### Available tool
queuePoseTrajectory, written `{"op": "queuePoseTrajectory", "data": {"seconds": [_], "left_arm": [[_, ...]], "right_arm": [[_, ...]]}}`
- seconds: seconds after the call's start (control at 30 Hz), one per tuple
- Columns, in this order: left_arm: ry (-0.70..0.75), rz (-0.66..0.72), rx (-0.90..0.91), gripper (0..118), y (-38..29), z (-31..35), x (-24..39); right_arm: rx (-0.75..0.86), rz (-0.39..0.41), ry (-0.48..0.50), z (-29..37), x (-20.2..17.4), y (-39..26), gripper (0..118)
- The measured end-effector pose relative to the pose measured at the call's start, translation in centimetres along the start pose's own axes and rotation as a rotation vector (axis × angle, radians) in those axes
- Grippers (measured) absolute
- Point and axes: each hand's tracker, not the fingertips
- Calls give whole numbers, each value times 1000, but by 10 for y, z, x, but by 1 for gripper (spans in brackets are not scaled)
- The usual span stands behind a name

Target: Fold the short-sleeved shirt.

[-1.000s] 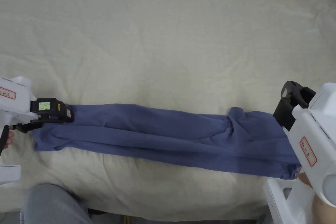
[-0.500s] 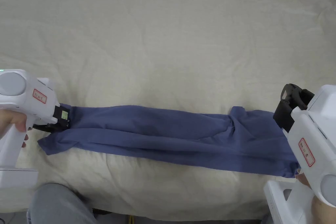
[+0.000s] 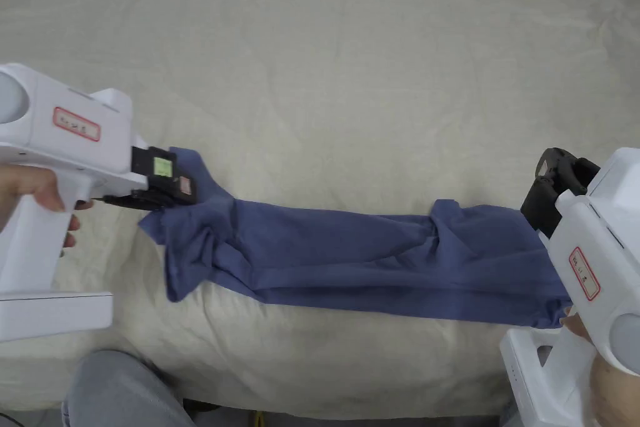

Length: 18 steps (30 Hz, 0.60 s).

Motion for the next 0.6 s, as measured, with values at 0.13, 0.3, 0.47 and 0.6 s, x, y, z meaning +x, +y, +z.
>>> {"op": "queuePoseTrajectory", "data": {"seconds": [0.13, 0.3, 0.47, 0.6], "left_arm": [[-29, -59, -34, 4, 3, -33, 42], [-73, -71, -118, 4, 2, -96, 85], [-59, -73, -180, 4, -6, -153, 114], [23, -81, -190, 5, -15, -184, 127]], "right_arm": [[10, -8, -9, 5, 7, 1, 0], [17, -11, -35, 11, 18, 3, 0], [15, -19, -69, 14, 31, 3, 0], [10, -23, -86, 15, 36, 1, 0]]}}
